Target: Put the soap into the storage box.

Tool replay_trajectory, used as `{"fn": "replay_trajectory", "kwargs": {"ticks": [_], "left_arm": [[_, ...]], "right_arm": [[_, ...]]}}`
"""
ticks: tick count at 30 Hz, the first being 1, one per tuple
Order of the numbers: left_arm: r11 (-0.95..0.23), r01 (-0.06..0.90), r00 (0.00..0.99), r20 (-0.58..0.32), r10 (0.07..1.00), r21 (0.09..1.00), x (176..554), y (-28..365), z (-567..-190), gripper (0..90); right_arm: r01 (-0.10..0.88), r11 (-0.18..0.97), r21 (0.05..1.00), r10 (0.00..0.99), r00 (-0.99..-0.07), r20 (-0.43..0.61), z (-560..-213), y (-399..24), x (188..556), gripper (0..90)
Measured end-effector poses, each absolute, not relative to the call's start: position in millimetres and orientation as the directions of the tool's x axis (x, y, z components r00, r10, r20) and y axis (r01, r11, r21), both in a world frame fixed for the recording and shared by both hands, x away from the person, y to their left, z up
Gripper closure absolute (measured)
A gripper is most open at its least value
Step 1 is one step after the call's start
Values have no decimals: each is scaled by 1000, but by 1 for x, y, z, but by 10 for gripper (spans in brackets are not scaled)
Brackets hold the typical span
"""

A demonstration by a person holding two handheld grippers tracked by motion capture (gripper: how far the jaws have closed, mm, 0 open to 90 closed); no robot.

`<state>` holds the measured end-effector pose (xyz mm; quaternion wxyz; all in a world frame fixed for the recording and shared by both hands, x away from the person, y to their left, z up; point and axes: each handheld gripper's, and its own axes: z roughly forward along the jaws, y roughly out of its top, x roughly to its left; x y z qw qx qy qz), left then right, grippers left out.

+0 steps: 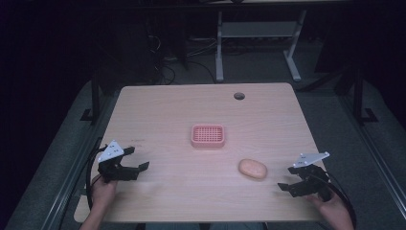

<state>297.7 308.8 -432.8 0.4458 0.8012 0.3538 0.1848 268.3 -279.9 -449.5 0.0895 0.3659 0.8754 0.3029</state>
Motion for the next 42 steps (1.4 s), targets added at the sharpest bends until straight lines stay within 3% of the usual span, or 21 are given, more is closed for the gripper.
{"fn": "replay_trajectory", "kwargs": {"ticks": [27, 42], "left_arm": [[-357, 395, 686, -14, 728, 846, 296, 307, -432, 143], [-368, 389, 692, -5, 722, 845, 296, 309, -431, 143]], "right_arm": [[512, 626, 589, 628, -778, 7, -433, -249, 277, 252], [440, 739, 511, 526, -850, -28, -422, -209, 304, 252]]}}
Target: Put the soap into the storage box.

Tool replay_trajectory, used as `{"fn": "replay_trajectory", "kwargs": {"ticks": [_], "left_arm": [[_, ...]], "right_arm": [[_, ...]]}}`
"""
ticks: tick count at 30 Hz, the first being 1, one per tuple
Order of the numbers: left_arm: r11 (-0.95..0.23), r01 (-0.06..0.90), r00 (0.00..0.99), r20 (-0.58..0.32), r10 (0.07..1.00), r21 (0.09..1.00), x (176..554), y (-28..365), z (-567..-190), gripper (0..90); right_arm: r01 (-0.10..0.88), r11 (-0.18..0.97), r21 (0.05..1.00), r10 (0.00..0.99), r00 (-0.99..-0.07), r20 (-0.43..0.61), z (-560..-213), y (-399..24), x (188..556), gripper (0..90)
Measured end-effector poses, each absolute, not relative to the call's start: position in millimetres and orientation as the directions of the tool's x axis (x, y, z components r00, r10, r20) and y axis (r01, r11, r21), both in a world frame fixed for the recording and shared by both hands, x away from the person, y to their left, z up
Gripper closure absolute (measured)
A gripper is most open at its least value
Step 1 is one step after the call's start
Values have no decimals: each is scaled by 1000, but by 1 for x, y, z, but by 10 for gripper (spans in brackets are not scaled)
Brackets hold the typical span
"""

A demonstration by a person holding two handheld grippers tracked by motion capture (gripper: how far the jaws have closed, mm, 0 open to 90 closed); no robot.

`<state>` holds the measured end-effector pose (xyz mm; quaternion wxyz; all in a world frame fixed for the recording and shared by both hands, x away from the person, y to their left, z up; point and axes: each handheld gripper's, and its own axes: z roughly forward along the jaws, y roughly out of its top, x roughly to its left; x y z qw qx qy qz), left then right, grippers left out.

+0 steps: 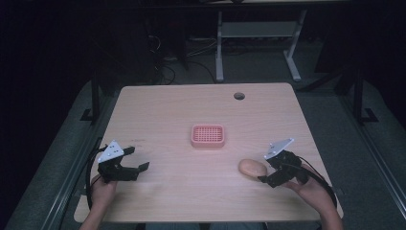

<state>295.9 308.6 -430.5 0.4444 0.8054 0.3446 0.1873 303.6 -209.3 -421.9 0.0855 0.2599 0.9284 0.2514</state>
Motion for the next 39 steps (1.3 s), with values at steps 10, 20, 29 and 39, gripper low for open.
{"fn": "replay_trajectory", "kwargs": {"ticks": [10, 20, 29, 39], "left_arm": [[-364, 386, 693, -5, 721, 847, 296, 310, -430, 143], [-368, 386, 695, -4, 719, 846, 296, 310, -430, 143], [-368, 386, 696, -5, 718, 846, 297, 310, -430, 143], [-368, 384, 696, -4, 718, 847, 296, 310, -430, 143]], "right_arm": [[430, 774, 465, 492, -871, -14, -424, -196, 323, 252], [411, 817, 404, 454, -891, -12, -428, -181, 334, 252], [396, 856, 332, 426, -905, -18, -435, -168, 341, 252], [392, 875, 282, 412, -911, -13, -439, -160, 347, 269]]}}
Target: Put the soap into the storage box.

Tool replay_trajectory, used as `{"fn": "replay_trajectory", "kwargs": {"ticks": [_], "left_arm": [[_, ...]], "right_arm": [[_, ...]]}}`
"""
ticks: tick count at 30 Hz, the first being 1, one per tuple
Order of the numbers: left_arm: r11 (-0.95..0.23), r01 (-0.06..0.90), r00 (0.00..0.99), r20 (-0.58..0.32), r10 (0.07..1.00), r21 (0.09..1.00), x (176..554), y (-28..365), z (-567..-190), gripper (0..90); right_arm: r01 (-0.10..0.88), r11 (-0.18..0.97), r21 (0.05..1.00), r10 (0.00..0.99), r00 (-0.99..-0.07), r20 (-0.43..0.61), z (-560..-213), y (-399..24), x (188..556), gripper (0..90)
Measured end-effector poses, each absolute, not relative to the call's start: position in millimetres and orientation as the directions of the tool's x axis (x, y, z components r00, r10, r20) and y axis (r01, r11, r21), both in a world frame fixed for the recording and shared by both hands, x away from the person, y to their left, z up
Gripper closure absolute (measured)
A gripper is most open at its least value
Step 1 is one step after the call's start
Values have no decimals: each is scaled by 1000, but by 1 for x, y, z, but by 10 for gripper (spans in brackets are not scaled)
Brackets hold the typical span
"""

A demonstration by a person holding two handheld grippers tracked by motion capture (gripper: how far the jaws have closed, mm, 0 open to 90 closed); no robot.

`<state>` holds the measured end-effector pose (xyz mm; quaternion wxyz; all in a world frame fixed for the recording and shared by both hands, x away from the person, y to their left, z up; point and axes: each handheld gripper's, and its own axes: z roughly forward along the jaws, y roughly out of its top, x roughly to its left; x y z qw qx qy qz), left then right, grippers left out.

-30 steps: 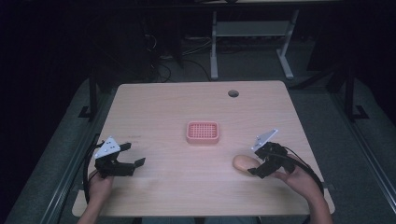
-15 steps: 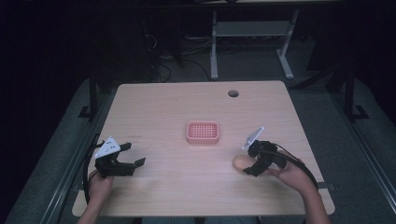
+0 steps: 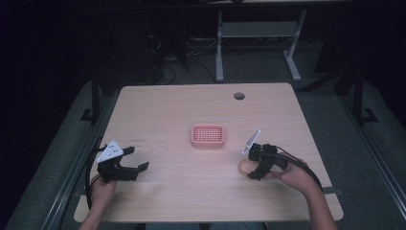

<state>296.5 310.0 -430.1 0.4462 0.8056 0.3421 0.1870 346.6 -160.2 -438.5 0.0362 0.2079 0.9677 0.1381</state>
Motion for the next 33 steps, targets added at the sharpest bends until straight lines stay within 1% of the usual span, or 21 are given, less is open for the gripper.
{"fn": "replay_trajectory", "kwargs": {"ticks": [6, 9, 17, 23, 33], "left_arm": [[-366, 384, 695, -5, 719, 848, 297, 310, -430, 143], [-365, 384, 695, -5, 719, 848, 297, 310, -430, 143], [-366, 384, 696, -6, 718, 848, 297, 310, -430, 143], [-363, 382, 695, -5, 719, 850, 297, 311, -430, 143], [-356, 387, 692, -13, 721, 851, 296, 310, -429, 143]], "right_arm": [[390, 884, 259, 406, -914, -9, -442, -158, 348, 287], [386, 886, 256, 400, -917, -3, -442, -157, 349, 312], [385, 886, 257, 398, -918, 4, -443, -158, 350, 317], [359, 901, 246, 372, -928, -8, -442, -155, 350, 320], [341, 898, 276, 358, -934, -11, -432, -155, 353, 321]]}}
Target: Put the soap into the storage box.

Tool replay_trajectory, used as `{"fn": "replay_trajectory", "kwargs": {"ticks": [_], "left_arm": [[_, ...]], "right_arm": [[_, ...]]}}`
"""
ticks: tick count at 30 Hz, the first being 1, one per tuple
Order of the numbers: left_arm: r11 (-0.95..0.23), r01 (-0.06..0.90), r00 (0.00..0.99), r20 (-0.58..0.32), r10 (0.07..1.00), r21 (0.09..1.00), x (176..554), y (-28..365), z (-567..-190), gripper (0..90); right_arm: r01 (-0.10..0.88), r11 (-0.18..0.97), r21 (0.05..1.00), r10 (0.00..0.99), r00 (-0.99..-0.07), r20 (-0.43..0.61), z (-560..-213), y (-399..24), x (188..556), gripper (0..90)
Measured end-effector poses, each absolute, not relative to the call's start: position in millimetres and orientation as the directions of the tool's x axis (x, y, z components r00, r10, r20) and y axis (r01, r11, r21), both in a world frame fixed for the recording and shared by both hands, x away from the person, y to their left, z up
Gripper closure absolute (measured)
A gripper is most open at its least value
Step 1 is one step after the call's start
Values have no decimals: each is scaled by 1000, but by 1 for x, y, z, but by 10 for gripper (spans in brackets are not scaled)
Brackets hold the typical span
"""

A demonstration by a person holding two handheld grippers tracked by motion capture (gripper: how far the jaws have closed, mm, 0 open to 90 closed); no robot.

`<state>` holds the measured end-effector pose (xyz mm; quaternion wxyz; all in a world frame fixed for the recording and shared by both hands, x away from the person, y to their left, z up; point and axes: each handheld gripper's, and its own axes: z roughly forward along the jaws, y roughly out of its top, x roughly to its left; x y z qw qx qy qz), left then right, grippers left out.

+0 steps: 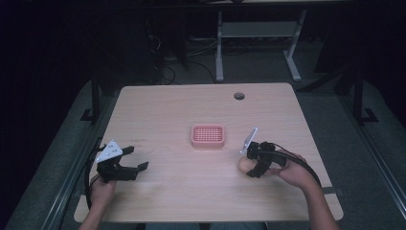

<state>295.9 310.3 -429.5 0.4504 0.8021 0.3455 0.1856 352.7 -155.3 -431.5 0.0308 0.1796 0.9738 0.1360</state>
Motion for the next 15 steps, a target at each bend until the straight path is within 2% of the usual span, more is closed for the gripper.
{"fn": "replay_trajectory", "kwargs": {"ticks": [15], "left_arm": [[-348, 385, 690, -16, 724, 855, 296, 311, -429, 143]], "right_arm": [[319, 889, 329, 335, -942, 10, -410, -142, 376, 321]]}}
